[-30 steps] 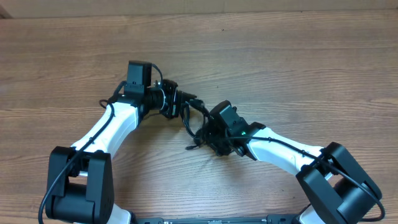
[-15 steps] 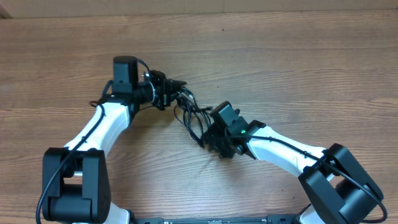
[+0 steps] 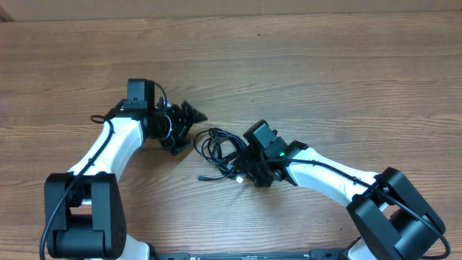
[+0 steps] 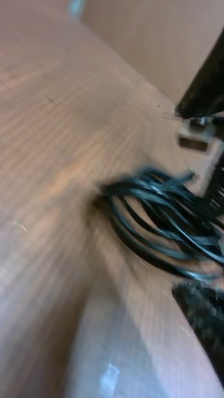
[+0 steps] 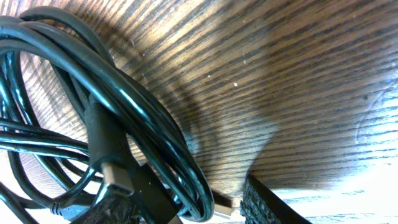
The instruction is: Untangle cables
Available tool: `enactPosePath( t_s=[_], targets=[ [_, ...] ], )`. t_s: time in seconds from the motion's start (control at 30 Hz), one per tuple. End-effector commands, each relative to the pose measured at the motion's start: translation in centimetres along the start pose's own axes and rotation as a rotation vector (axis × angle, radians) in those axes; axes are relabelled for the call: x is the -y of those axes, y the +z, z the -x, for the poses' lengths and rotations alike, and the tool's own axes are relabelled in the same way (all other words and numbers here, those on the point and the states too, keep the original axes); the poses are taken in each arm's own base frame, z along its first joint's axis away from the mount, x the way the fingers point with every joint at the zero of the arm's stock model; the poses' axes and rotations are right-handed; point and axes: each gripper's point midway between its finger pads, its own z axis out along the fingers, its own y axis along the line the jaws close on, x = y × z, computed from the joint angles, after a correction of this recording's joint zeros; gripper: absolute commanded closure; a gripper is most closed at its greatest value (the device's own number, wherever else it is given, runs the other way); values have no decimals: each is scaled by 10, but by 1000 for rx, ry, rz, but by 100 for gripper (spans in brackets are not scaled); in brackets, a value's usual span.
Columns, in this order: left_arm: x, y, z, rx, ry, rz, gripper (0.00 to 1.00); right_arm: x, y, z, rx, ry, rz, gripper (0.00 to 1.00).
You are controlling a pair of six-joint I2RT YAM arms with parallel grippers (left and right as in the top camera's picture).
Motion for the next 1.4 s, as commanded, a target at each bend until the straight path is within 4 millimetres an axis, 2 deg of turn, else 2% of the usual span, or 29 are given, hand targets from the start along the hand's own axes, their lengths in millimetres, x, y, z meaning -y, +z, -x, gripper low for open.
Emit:
enactPosePath(
  t_s=[0.0, 0.13, 0.23, 0.27, 0.33, 0.43, 0.53, 0.7, 0.87, 1.0, 1.13, 1.27, 1.37],
  targets=[
    [-6, -4, -25, -84, 78, 38, 28, 26, 10, -5, -8, 4, -75, 51],
    [-27, -1, -50, -150, 31, 162, 32, 25, 10, -4, -7, 3, -71, 51],
    [-29, 8, -63, -158, 51, 217, 23, 24, 10, -4, -6, 2, -68, 51],
    [-30, 11, -66, -152, 35, 237, 23, 24, 10, -4, -6, 2, -68, 51],
    [-31, 17, -66, -108, -5, 279, 21, 24, 10, -4, -6, 2, -68, 51],
    [-34, 23, -54, 11, -56, 342, 18, 25, 10, -4, -7, 2, -70, 51],
    [-39, 24, -48, 91, -104, 391, 27, 25, 10, -5, -8, 3, -72, 51],
    [-41, 27, -50, 133, -97, 425, 38, 25, 10, -5, -8, 3, -72, 51],
    [-37, 42, -58, 157, -72, 430, 38, 25, 10, -5, -8, 3, -72, 50],
    [-38, 51, -64, 170, -72, 441, 50, 25, 10, -5, -8, 3, -72, 51],
    [-42, 55, -65, 180, -57, 469, 75, 26, 10, -5, -9, 4, -75, 50],
    [-45, 54, -61, 201, -55, 485, 96, 26, 10, -5, -12, 4, -75, 51],
    [-43, 54, -56, 223, -47, 476, 96, 28, 9, -6, -14, 6, -81, 50]
  ],
)
